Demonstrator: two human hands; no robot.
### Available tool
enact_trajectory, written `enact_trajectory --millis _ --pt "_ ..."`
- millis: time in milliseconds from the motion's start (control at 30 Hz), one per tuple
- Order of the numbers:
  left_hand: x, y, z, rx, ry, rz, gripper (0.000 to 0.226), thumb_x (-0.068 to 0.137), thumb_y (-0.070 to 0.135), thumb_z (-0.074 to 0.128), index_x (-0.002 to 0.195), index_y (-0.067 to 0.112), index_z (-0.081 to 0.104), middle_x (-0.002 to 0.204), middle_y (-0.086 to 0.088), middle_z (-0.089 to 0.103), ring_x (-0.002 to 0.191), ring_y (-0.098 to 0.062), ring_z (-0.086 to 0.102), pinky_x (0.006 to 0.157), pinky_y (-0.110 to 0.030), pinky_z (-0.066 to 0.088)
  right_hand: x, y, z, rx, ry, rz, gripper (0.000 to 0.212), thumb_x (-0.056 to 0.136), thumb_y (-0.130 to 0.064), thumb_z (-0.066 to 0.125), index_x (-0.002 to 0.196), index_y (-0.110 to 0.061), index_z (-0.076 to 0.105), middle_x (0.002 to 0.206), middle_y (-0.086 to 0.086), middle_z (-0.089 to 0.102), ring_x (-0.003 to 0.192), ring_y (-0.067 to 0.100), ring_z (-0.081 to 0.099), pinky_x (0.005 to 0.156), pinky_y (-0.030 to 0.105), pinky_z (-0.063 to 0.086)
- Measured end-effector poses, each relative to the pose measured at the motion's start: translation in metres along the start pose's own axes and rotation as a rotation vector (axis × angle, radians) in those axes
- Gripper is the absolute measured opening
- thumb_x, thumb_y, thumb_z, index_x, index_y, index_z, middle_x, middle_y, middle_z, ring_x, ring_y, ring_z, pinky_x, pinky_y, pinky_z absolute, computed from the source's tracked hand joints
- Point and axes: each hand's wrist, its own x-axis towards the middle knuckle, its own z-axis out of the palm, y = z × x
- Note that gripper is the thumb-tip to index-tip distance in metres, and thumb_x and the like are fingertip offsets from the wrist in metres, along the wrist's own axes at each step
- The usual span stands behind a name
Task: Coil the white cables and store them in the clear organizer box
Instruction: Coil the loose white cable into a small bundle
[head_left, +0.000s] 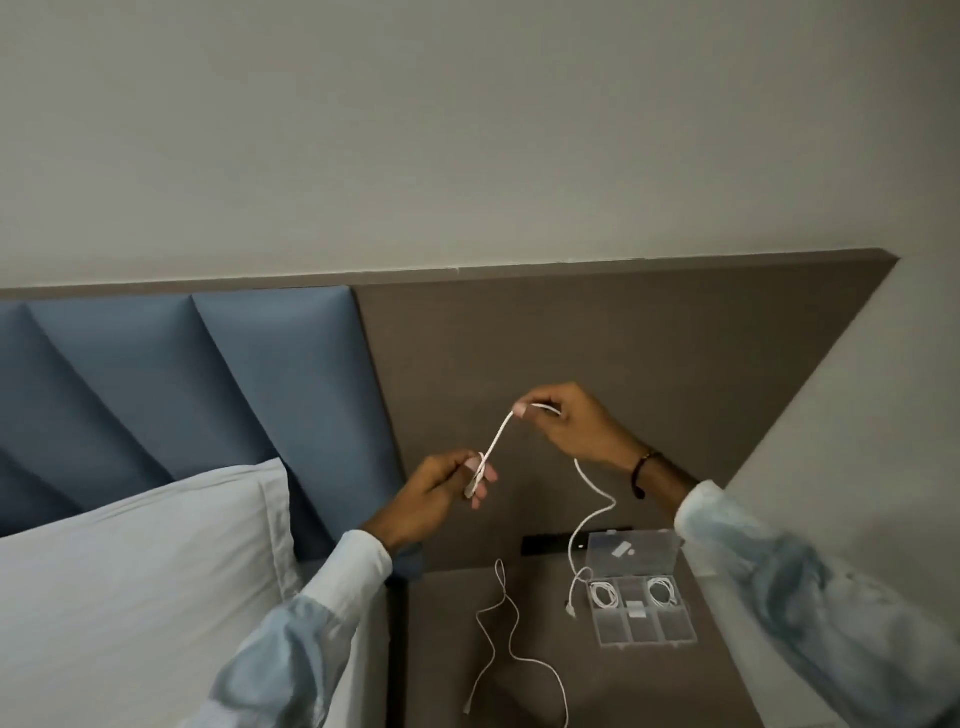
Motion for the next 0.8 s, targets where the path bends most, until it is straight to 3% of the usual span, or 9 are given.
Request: enact_trajectory --millis 100,200,267,367,467,567,633,700,800 --pt "-0.008 0.013 0.006 -0.2 0.001 0.0 0.035 0.106 0.026 0.04 0.1 0.007 0.069 0.07 0.004 0.057 0.067 -0.013 0.049 0.073 -0.021 0.044 0.0 0.0 -0.001 0.08 0.089 -0.001 0.01 0.088 -0.024 0.077 0.092 -0.015 0.081 0.089 -0.004 0.08 0.088 0.008 0.074 0.078 0.021 0.057" --pt "-0.014 0.023 0.004 -0.429 0.0 0.034 0.03 0.106 0.026 0.044 0.098 0.009 0.069 0.071 0.0 0.052 0.067 -0.013 0.045 0.072 -0.02 0.043 -0.003 0.002 0.01 0.111 0.116 0.037 0.014 0.087 -0.031 0.078 0.085 -0.017 0.08 0.083 0.004 0.078 0.077 0.013 0.071 0.071 0.03 0.054" --pt "-0.011 0.034 -0.002 -0.663 0.047 0.079 0.024 0.103 0.026 0.053 0.095 0.008 0.067 0.074 -0.002 0.051 0.067 -0.013 0.046 0.07 -0.021 0.045 -0.012 0.003 0.026 0.099 0.065 0.047 0.02 0.092 -0.034 0.071 0.085 -0.017 0.079 0.08 0.003 0.077 0.072 0.005 0.065 0.07 0.026 0.05" --pt "0.007 0.046 -0.017 -0.889 0.256 0.127 0.021 0.102 0.023 0.055 0.094 0.01 0.07 0.077 0.0 0.059 0.071 -0.013 0.056 0.074 -0.023 0.051 -0.033 0.0 0.059 -0.044 -0.045 -0.051 0.028 0.102 -0.034 0.055 0.092 -0.021 0.077 0.064 -0.01 0.063 0.055 -0.003 0.052 0.059 0.013 0.039" --pt "0.016 0.042 -0.022 -0.551 0.59 0.157 0.024 0.104 0.018 0.052 0.095 0.012 0.073 0.08 -0.001 0.072 0.079 -0.017 0.071 0.08 -0.026 0.057 -0.046 -0.011 0.078 -0.124 -0.136 -0.124 0.022 0.104 -0.028 0.05 0.105 -0.022 0.071 0.073 -0.015 0.064 0.062 -0.002 0.055 0.062 0.013 0.042" --pt "0.007 0.021 -0.019 0.0 0.698 0.226 0.022 0.104 0.018 0.053 0.093 0.013 0.071 0.083 -0.003 0.076 0.081 -0.016 0.073 0.079 -0.028 0.056 -0.046 -0.02 0.072 -0.193 -0.192 -0.166 0.02 0.104 -0.025 0.05 0.108 -0.021 0.069 0.063 -0.02 0.058 0.057 -0.003 0.055 0.057 0.009 0.038" --pt "0.001 0.006 -0.021 0.349 0.62 0.282 0.023 0.103 0.022 0.052 0.085 0.014 0.064 0.075 -0.001 0.067 0.068 -0.014 0.063 0.066 -0.028 0.05 -0.042 -0.024 0.061 -0.246 -0.216 -0.175 0.02 0.103 -0.028 0.05 0.104 -0.024 0.07 0.062 -0.014 0.058 0.055 0.004 0.056 0.054 0.017 0.042" --pt "-0.005 -0.001 -0.02 0.508 0.443 0.287 0.023 0.102 0.02 0.051 0.08 0.02 0.055 0.068 0.003 0.055 0.06 -0.009 0.049 0.06 -0.027 0.04 -0.033 -0.027 0.049 -0.297 -0.204 -0.177 0.02 0.102 -0.03 0.051 0.1 -0.027 0.07 0.065 -0.006 0.062 0.058 0.012 0.059 0.058 0.035 0.051" --pt "-0.016 -0.001 -0.007 0.171 0.175 0.1 0.029 0.106 0.024 0.044 0.091 0.02 0.068 0.071 0.007 0.06 0.067 -0.005 0.053 0.068 -0.023 0.046 -0.017 -0.03 0.029 -0.309 -0.135 -0.187 0.014 0.097 -0.032 0.061 0.095 -0.025 0.073 0.073 -0.008 0.07 0.065 0.011 0.065 0.065 0.039 0.056"
